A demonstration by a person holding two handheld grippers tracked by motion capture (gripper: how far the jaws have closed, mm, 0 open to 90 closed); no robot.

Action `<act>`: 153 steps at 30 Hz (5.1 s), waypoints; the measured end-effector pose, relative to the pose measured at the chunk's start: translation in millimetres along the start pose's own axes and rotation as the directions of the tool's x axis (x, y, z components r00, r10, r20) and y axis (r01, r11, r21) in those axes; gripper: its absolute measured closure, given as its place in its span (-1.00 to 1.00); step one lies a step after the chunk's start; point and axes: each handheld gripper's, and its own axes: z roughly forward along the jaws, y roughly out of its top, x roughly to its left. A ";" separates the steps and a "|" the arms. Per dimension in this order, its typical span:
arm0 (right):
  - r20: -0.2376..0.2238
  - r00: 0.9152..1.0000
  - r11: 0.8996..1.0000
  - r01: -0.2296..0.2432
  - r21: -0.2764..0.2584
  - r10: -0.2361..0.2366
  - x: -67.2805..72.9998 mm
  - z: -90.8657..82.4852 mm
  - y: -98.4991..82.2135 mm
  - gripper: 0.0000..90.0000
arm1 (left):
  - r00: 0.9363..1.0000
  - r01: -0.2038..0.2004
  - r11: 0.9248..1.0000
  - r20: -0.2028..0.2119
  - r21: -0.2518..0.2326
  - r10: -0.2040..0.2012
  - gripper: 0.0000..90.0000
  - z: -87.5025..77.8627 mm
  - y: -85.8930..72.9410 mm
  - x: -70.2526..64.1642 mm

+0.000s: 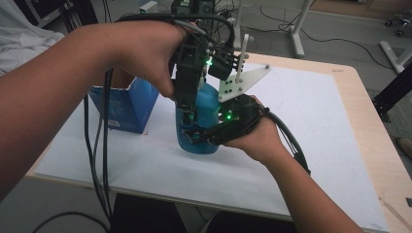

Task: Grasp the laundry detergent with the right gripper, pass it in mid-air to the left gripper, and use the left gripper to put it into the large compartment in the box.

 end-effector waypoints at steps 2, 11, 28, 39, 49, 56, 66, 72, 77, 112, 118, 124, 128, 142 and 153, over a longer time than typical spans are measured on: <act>0.000 1.000 1.000 0.005 -0.004 -0.005 -0.4 0.0 0.2 0.02 | 1.000 0.003 1.000 -0.007 0.003 -0.003 -0.28 0.4 0.5 0.2; -0.002 1.000 1.000 0.004 -0.003 -0.004 -0.3 0.1 -0.6 0.02 | 1.000 0.005 1.000 -0.008 0.006 -0.005 -0.17 1.4 2.8 1.4; -0.023 1.000 1.000 -0.011 -0.011 0.011 -0.9 -4.4 -4.4 -0.29 | 1.000 0.023 1.000 -0.003 0.015 -0.023 -0.15 -0.4 5.5 0.6; 0.016 0.999 0.997 -0.042 0.061 0.041 0.6 -33.8 -18.8 -0.71 | 0.998 0.063 0.997 -0.011 0.034 -0.063 -0.15 -3.5 -2.3 7.5; 0.085 0.996 0.992 -0.034 0.123 0.023 1.3 -71.7 -23.1 -0.92 | 0.994 0.109 0.994 -0.010 0.031 -0.109 -0.15 -15.2 -8.2 12.5; 0.124 0.992 0.963 -0.034 0.269 0.000 2.3 -104.6 -25.5 -0.98 | 0.968 0.250 0.968 -0.015 0.024 -0.249 -0.15 -38.8 -23.3 24.6; 0.153 0.987 0.901 -0.022 0.434 -0.049 4.9 -140.2 -14.1 -0.98 | 0.786 0.618 0.786 -0.005 -0.020 -0.618 -0.15 -80.0 -64.2 48.4; 0.149 0.986 0.882 -0.008 0.472 -0.070 6.3 -144.9 -8.2 -0.98 | 0.655 0.755 0.654 -0.002 -0.043 -0.756 -0.16 -96.9 -88.3 56.0; 0.143 0.986 0.868 0.000 0.496 -0.082 6.6 -146.1 -4.2 -0.98 | 0.533 0.842 0.532 -0.019 -0.086 -0.846 -0.16 -116.2 -113.1 58.6; 0.162 0.986 0.841 -0.051 0.539 -0.044 3.5 -152.1 -12.4 -0.98 | 0.515 0.856 0.516 -0.076 0.008 -0.854 -0.15 -38.0 -190.7 99.2; 0.160 0.986 0.828 -0.056 0.558 -0.041 4.4 -149.2 -13.3 -0.98 | 0.617 0.787 0.617 -0.074 0.033 -0.783 -0.15 -9.6 -192.4 102.5; 0.167 0.985 0.833 -0.069 0.549 -0.028 2.8 -152.6 -13.7 -0.98 | 0.698 0.716 0.697 -0.066 0.037 -0.713 -0.16 15.0 -192.8 103.3; 0.179 0.984 0.835 -0.080 0.545 -0.023 2.2 -156.0 -15.1 -0.98 | 0.752 0.660 0.750 -0.050 0.054 -0.658 -0.16 29.3 -191.6 103.4; 0.186 0.982 0.834 -0.088 0.544 -0.017 4.2 -154.8 -17.4 -0.98 | 0.798 0.603 0.795 -0.041 0.067 -0.602 -0.16 42.7 -192.5 102.6; 0.182 0.983 0.833 -0.083 0.546 -0.021 3.9 -151.7 -17.7 -0.98 | 0.782 0.624 0.780 -0.043 0.051 -0.622 -0.41 34.5 -194.7 100.7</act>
